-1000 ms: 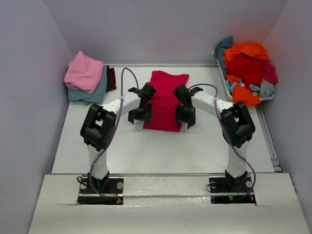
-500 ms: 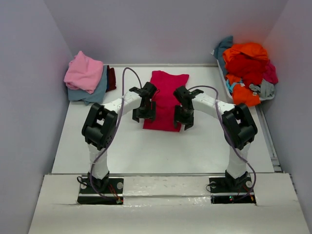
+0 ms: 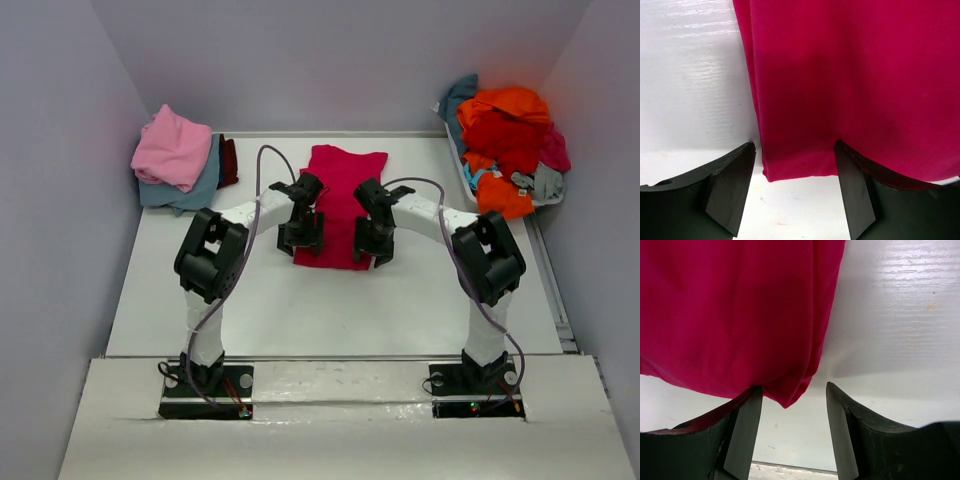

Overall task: Fold and stack the t-shirts
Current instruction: Grab one side of the 2/3 rectangular tshirt with both arms

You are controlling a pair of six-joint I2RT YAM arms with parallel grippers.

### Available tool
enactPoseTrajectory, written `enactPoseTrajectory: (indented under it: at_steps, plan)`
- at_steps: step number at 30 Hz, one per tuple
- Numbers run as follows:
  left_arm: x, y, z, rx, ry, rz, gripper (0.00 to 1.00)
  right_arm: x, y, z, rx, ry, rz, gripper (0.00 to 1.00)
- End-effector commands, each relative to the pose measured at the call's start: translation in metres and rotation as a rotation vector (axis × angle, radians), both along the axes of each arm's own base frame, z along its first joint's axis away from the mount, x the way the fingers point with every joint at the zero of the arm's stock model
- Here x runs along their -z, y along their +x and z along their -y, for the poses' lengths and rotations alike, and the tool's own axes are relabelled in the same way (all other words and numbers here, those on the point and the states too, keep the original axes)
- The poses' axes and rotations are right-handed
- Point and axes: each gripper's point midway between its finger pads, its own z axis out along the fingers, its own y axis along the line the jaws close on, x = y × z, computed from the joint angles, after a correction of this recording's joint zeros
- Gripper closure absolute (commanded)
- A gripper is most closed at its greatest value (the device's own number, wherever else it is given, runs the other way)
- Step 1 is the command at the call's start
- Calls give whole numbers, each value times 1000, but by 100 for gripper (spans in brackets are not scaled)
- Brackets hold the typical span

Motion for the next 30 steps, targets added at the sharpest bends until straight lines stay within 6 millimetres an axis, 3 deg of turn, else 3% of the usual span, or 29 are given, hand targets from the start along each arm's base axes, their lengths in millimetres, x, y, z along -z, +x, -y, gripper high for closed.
enactPoseTrajectory:
  at_steps: [1, 7, 15, 20, 23, 25, 30]
  plan:
    - [12, -15, 3, 16, -32, -48, 24, 9, -3, -6, -2, 21, 0, 41]
    - [13, -27, -6, -3, -18, -58, 27, 16, -9, -4, 6, 27, -8, 41]
    - [15, -32, -13, -25, -1, -56, 40, 19, -9, -7, 26, 66, 28, 46]
    - [20, -34, -16, -39, 16, -62, 61, 19, -5, -3, 34, 49, 56, 56]
    - [21, -35, -15, -44, 10, -66, 69, 19, -5, -3, 35, 50, 59, 61]
    - [21, -36, -16, -46, 11, -66, 76, 17, -4, -3, 36, 52, 65, 71]
    - [22, -37, -18, -50, 20, -70, 93, 13, -4, -5, 30, 47, 75, 86]
